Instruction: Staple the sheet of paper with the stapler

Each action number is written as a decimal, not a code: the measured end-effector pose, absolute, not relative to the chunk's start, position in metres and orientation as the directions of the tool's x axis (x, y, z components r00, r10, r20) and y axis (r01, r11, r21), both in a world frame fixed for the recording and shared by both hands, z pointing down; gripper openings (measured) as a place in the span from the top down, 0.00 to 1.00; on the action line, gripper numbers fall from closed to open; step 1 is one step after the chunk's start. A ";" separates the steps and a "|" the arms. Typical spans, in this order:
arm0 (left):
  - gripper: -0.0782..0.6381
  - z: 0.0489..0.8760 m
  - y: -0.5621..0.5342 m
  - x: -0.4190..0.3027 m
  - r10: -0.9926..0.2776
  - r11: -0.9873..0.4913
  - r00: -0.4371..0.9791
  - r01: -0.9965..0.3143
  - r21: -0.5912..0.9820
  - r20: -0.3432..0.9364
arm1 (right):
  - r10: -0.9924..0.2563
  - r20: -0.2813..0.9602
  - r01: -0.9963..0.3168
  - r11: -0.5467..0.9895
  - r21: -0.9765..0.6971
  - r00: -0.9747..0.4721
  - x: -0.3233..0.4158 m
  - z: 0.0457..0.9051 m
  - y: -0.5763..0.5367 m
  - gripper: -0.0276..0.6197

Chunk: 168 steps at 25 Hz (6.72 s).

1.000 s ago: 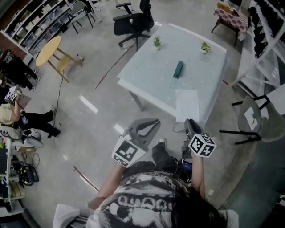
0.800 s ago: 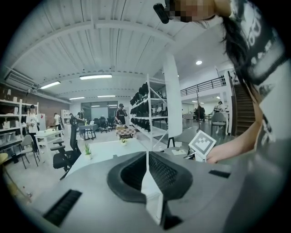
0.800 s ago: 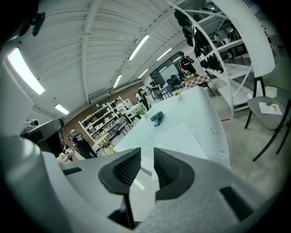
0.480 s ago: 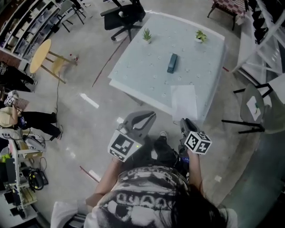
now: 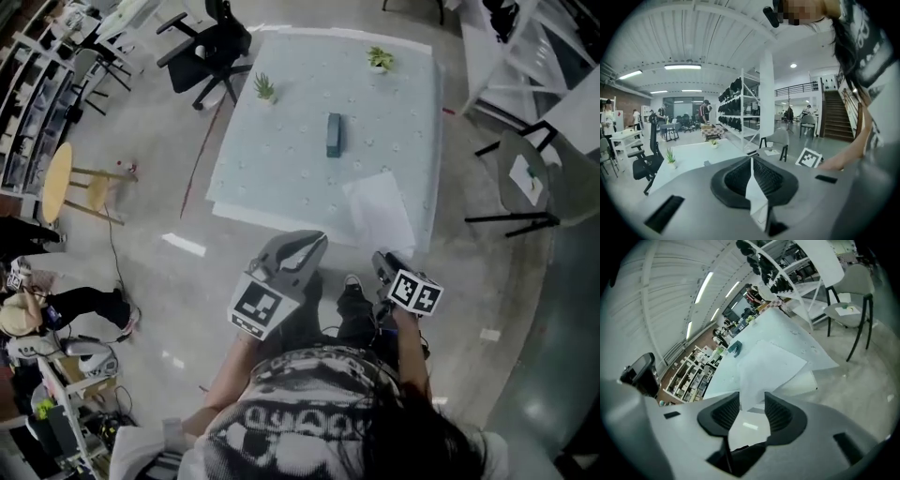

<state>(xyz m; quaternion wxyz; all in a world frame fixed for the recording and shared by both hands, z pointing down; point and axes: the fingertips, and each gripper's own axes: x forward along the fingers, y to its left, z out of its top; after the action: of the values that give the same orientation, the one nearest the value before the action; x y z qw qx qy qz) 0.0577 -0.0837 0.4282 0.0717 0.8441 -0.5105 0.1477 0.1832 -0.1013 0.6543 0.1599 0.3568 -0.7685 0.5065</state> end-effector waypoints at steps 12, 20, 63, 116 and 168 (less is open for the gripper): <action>0.87 0.440 -0.111 0.006 -0.708 -0.657 0.622 -0.753 0.009 0.335 | -0.551 0.650 -0.702 -0.155 -0.695 -0.523 0.162 0.676 -0.098 0.72; 0.87 0.445 -0.121 -0.033 -0.670 -0.701 0.668 -0.713 0.020 0.322 | -0.667 0.594 -0.622 -0.243 -0.744 -0.450 0.156 0.667 -0.119 0.84; 0.65 0.602 -0.168 -0.018 -0.435 -0.319 0.887 -0.311 0.895 0.153 | -0.675 0.293 -0.455 0.071 -0.888 -0.677 0.046 0.549 -0.155 0.97; 0.49 0.652 -0.196 -0.073 -0.408 -0.106 0.776 -0.563 0.820 0.480 | -0.436 0.519 -0.615 0.107 -0.782 -0.735 0.005 0.609 -0.119 0.82; 0.84 0.585 -0.190 -0.114 -0.726 -0.274 0.445 -0.887 0.372 0.525 | 0.137 0.966 -0.247 0.950 -0.191 -0.218 -0.064 0.645 -0.323 0.95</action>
<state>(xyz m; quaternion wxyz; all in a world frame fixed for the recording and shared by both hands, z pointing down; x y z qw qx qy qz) -0.1138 -0.1899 0.5854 0.3180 0.7882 -0.5116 0.1264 -0.0642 -0.3229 0.6453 0.6242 0.0358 -0.7651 0.1539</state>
